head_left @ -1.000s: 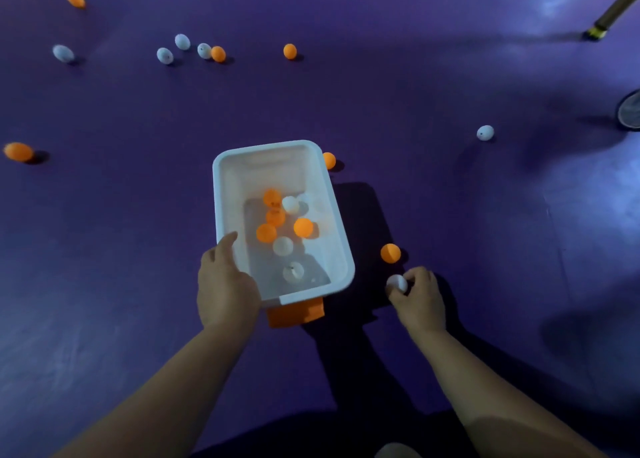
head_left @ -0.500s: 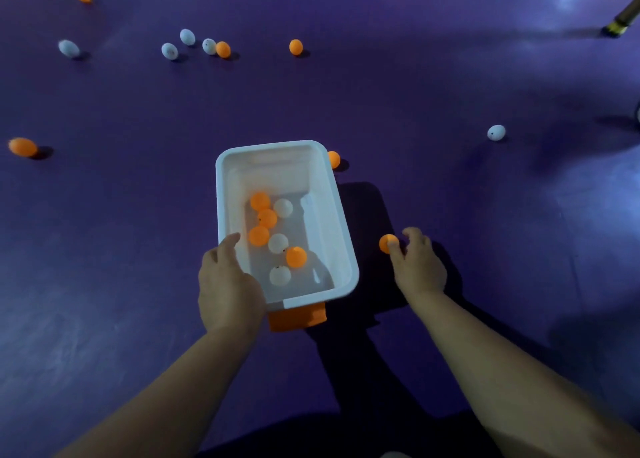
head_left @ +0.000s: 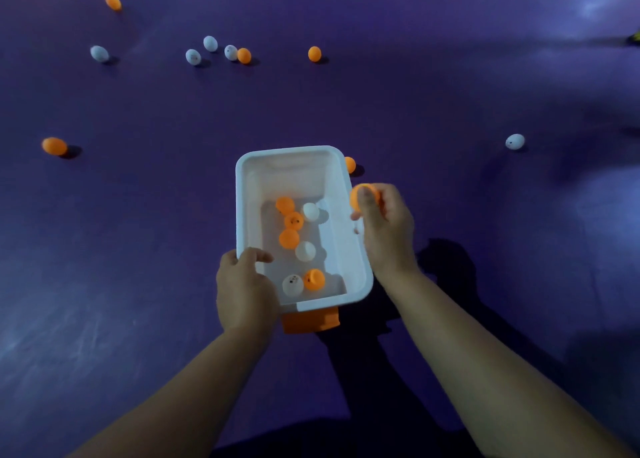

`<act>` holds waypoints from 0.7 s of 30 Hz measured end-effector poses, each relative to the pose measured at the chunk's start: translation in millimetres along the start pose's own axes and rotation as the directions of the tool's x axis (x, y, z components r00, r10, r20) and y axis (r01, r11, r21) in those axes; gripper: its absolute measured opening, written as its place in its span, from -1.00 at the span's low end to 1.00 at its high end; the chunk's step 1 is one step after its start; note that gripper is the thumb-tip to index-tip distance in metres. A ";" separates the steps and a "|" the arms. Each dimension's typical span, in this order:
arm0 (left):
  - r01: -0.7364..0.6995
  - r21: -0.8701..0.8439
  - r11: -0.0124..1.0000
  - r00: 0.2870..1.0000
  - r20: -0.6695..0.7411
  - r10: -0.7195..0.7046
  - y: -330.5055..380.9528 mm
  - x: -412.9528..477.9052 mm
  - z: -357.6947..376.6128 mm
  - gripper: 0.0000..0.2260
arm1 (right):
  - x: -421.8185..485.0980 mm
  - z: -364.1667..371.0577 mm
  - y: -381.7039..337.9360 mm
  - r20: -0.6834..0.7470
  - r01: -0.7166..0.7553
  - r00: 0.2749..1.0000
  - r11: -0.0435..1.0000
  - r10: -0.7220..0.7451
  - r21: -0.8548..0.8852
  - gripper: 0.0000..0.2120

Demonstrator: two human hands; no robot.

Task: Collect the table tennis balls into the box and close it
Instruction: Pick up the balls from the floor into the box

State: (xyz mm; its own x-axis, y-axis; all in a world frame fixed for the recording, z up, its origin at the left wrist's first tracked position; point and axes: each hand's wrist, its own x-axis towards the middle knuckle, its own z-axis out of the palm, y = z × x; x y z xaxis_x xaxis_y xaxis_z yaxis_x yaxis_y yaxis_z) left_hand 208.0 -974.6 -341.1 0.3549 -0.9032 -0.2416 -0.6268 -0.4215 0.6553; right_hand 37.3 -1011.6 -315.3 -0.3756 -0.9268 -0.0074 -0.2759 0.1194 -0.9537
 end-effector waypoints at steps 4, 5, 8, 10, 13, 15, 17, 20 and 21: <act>0.032 -0.143 0.989 0.999 -0.029 -0.037 -1.7 0.2 -5.4 -0.65 | -3.2 13.3 -0.4 0.106 0.020 0.994 0.999 -0.015 -0.049 -0.81; 0.042 -0.172 0.984 0.997 -0.050 -0.051 -2.2 2.0 -7.1 -0.67 | -2.2 13.1 2.3 0.038 0.014 0.999 1.000 -0.013 -0.016 -0.83; 0.074 -0.226 0.971 0.992 -0.086 -0.096 -2.1 15.1 -13.6 -0.68 | 9.5 13.8 16.5 -0.122 -0.027 0.992 0.998 0.033 0.052 -0.75; 0.077 -0.197 0.977 0.992 -0.083 -0.094 -2.6 26.7 -17.5 -0.66 | 25.8 18.9 31.1 -0.146 -0.086 0.985 0.996 0.088 0.016 -0.75; 0.066 -0.069 0.995 0.996 -0.061 -0.071 -5.4 38.5 -19.6 -0.61 | 61.1 31.3 51.5 -0.086 -0.087 0.994 0.972 0.070 -0.216 -0.82; 0.060 0.017 0.998 0.997 -0.055 -0.059 -4.6 40.0 -19.3 -0.60 | 89.4 39.8 61.6 0.022 -0.007 1.000 0.891 0.019 -0.454 -0.78; 0.072 0.057 0.996 0.996 -0.056 -0.069 -2.3 40.1 -19.3 -0.60 | 117.3 47.9 68.0 0.140 0.098 0.990 0.753 -0.007 -0.651 -0.65; 0.091 0.096 0.991 0.995 -0.060 -0.085 -0.3 40.8 -20.8 -0.60 | 149.3 59.6 66.4 0.223 0.152 0.974 0.640 0.030 -0.753 -0.56; 0.091 0.114 0.989 0.995 -0.060 -0.085 -0.4 41.5 -20.5 -0.60 | 157.5 62.8 65.5 0.245 0.146 0.967 0.637 0.070 -0.757 -0.55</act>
State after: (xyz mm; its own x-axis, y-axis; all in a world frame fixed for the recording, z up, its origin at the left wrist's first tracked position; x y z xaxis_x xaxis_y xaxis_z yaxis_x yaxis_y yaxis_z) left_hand 237.2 -1010.2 -336.7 0.4477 -0.8576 -0.2533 -0.6666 -0.5089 0.5447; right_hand 15.7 -1172.1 -397.8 -0.1658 -0.9751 -0.1475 -0.9000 0.2107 -0.3815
